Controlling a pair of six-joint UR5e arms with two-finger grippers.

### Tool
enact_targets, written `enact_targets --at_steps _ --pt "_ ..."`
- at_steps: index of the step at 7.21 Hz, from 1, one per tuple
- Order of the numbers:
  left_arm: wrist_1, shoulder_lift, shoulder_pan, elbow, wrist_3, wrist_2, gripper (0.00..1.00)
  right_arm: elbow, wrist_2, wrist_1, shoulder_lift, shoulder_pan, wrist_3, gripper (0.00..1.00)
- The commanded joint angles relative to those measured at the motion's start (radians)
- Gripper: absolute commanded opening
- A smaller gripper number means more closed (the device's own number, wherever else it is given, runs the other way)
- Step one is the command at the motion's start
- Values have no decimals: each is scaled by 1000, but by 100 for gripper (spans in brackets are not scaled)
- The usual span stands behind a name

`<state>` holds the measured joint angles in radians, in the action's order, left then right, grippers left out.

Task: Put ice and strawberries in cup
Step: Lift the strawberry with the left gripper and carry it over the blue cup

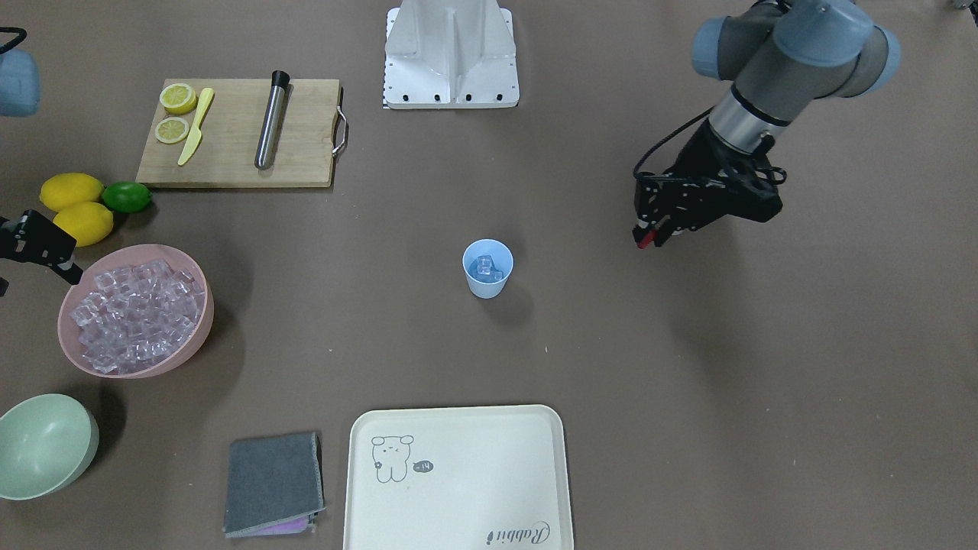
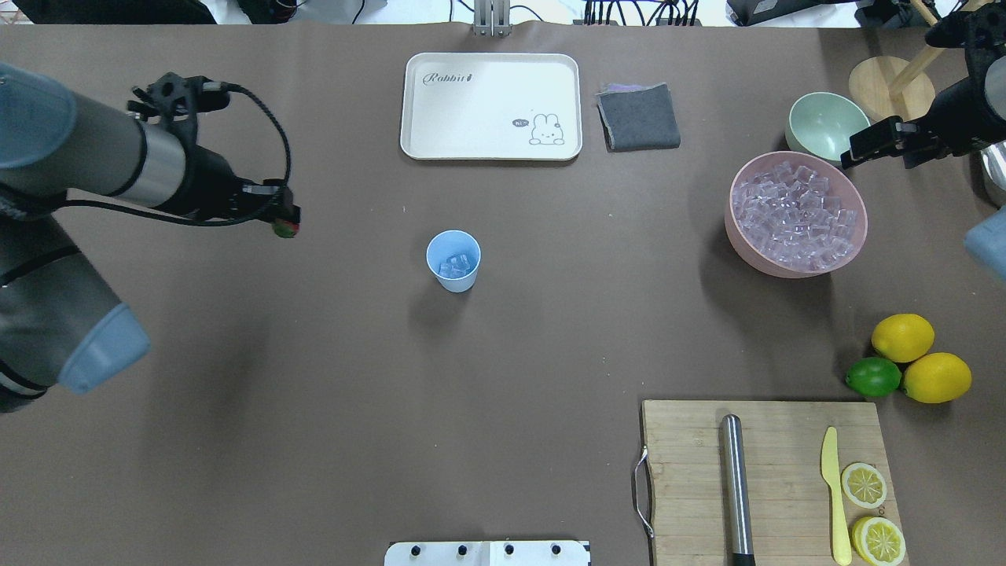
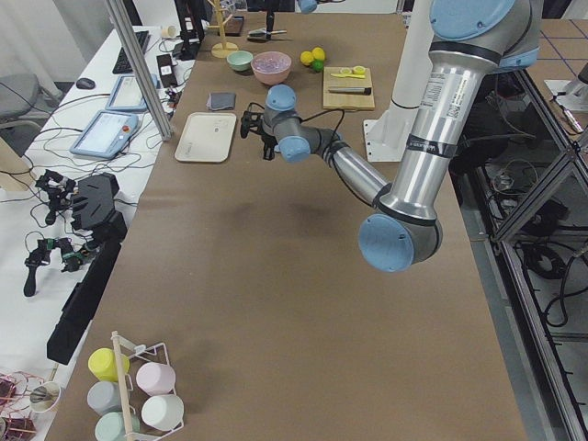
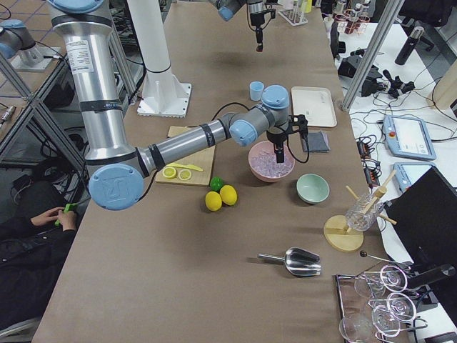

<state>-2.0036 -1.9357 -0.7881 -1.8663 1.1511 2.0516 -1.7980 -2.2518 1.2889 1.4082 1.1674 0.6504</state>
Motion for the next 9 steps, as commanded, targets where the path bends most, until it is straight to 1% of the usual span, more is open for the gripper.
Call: enact_targets --at_steps 1,2,3,5,8,9 --pt "37 -164 161 37 134 -135 0 -7 0 0 1 0 0 99" --pt "36 -207 217 80 162 -207 0 -8 0 -2 0 0 0 99" --pt "34 -256 234 137 163 -237 0 -9 0 -2 1 0 0 99" --pt "20 -302 225 209 154 -238 0 -12 0 -2 1 0 0 99" --pt "11 -302 210 255 148 -245 0 -11 0 -2 0 0 0 99" --pt "-19 -302 208 283 148 -245 0 -11 0 -2 0 0 0 99"
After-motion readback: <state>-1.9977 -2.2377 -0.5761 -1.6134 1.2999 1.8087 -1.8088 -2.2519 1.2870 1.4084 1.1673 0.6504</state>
